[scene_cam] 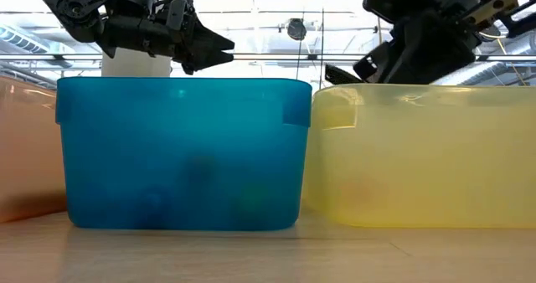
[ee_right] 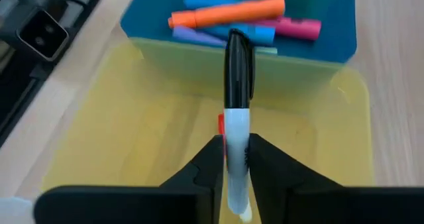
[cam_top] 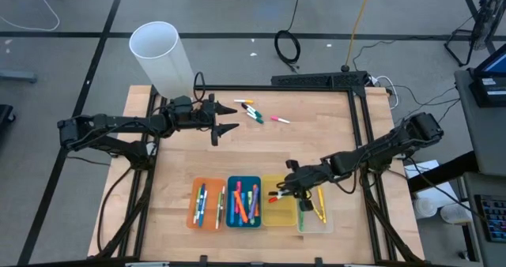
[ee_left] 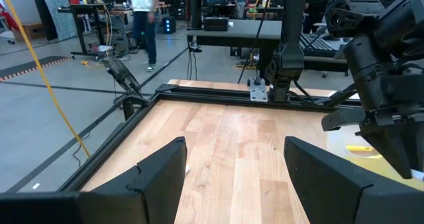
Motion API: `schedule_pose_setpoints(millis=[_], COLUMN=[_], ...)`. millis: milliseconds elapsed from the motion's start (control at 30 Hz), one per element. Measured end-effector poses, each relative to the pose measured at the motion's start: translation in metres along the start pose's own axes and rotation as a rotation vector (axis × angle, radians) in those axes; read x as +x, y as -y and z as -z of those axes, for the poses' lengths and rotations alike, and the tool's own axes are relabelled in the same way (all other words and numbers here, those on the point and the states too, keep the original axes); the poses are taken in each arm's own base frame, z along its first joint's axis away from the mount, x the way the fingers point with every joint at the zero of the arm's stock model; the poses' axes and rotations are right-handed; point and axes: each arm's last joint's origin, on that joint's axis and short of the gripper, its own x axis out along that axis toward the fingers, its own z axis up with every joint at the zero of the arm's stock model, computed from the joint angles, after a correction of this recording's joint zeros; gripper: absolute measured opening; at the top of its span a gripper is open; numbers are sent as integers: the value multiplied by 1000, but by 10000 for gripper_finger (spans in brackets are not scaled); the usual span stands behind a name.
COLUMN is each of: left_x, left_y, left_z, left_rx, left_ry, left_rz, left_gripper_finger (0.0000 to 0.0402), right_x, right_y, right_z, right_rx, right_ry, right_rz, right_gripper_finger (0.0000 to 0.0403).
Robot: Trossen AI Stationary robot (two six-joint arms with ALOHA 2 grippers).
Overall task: Pick & Place Markers
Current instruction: Put the right black highlighter pen into the yellow bin, then put the pink white highlighter pen into the yellow bin
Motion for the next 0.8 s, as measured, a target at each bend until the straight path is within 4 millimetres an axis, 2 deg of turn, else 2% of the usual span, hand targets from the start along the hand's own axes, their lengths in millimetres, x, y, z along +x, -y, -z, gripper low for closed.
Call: schedule_pose_setpoints(millis=[333, 500, 667, 800], left_x=[0, 0, 0, 0], left_y=[0, 0, 0, 0], left_z=[0, 0, 0, 0], left_rx=[0, 0, 0, 0], left_ry=[0, 0, 0, 0], left_rz=[0, 0, 0, 0], left_gripper_finger=[255, 255, 255, 255], right_x=[0, -3, -17, -32], right_y=[0, 9, 36, 77], right_z=[-3, -11, -19, -26], right_rx=[-22, -41, -32, 9], right_ry=[27, 106, 154, 156], right_rz=[2, 129, 345, 481], right_gripper_finger=[141, 168, 179, 180])
